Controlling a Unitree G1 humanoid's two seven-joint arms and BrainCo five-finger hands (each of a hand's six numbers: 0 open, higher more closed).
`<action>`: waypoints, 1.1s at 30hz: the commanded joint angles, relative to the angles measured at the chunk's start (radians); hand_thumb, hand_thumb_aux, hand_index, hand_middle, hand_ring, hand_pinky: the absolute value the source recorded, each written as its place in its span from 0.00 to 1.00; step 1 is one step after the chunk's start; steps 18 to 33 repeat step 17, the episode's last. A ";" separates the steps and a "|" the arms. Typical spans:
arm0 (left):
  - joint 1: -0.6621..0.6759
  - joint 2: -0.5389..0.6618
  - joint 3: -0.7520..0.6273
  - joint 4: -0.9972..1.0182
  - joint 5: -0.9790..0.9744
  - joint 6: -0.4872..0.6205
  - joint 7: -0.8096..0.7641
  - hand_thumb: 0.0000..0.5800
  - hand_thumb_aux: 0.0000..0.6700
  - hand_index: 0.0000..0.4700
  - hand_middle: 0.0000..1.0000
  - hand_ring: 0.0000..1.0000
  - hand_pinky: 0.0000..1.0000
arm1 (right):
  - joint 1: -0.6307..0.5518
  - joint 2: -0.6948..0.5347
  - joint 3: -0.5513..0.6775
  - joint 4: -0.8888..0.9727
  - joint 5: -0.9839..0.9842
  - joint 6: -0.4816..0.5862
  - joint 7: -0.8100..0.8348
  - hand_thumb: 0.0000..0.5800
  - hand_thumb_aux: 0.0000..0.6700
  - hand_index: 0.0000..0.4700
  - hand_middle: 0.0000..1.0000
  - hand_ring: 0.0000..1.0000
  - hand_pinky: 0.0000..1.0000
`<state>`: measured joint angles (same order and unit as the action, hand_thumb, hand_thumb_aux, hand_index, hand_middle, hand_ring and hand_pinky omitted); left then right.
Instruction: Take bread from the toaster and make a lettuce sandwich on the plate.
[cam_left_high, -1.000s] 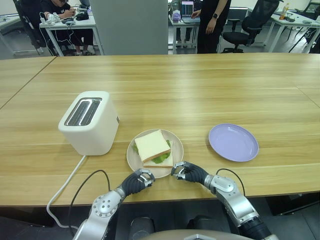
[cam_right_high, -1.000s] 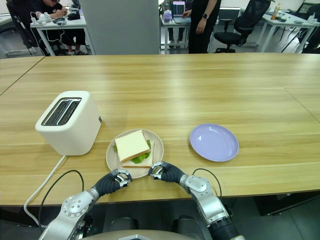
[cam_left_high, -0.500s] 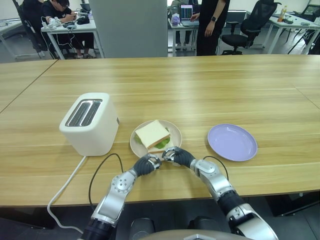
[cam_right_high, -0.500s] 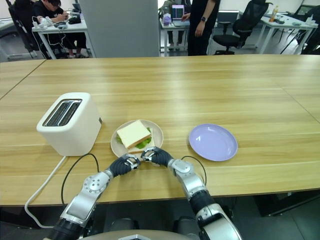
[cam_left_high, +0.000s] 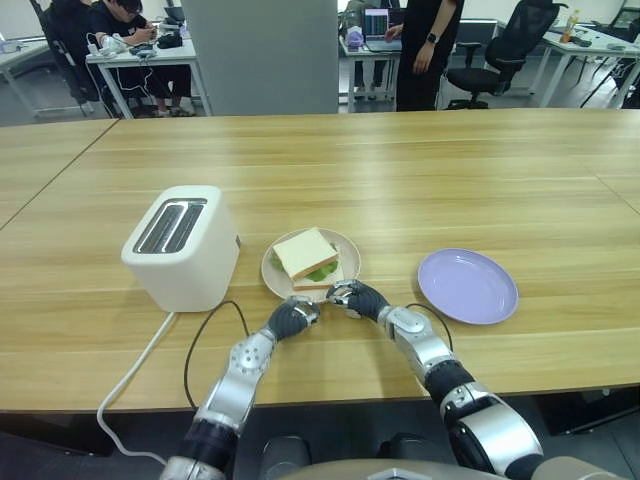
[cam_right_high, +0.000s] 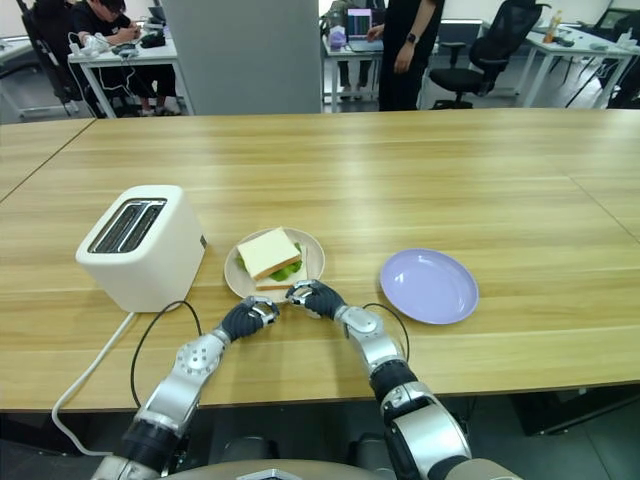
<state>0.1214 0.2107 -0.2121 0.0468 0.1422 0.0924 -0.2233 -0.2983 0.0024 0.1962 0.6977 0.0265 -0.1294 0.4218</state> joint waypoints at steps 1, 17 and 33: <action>0.173 -0.022 -0.013 -0.216 -0.070 -0.055 -0.016 1.00 1.00 0.98 0.88 0.88 0.88 | 0.250 -0.073 0.003 -0.322 0.021 0.120 0.025 1.00 1.00 0.98 0.97 0.97 0.97; 0.448 -0.210 0.008 -0.424 -0.244 -0.342 0.081 0.00 0.00 0.00 0.00 0.00 0.00 | 0.493 -0.137 -0.027 -0.766 0.070 0.153 -0.017 0.00 0.00 0.00 0.00 0.00 0.00; 0.448 -0.210 0.008 -0.424 -0.244 -0.342 0.081 0.00 0.00 0.00 0.00 0.00 0.00 | 0.493 -0.137 -0.027 -0.766 0.070 0.153 -0.017 0.00 0.00 0.00 0.00 0.00 0.00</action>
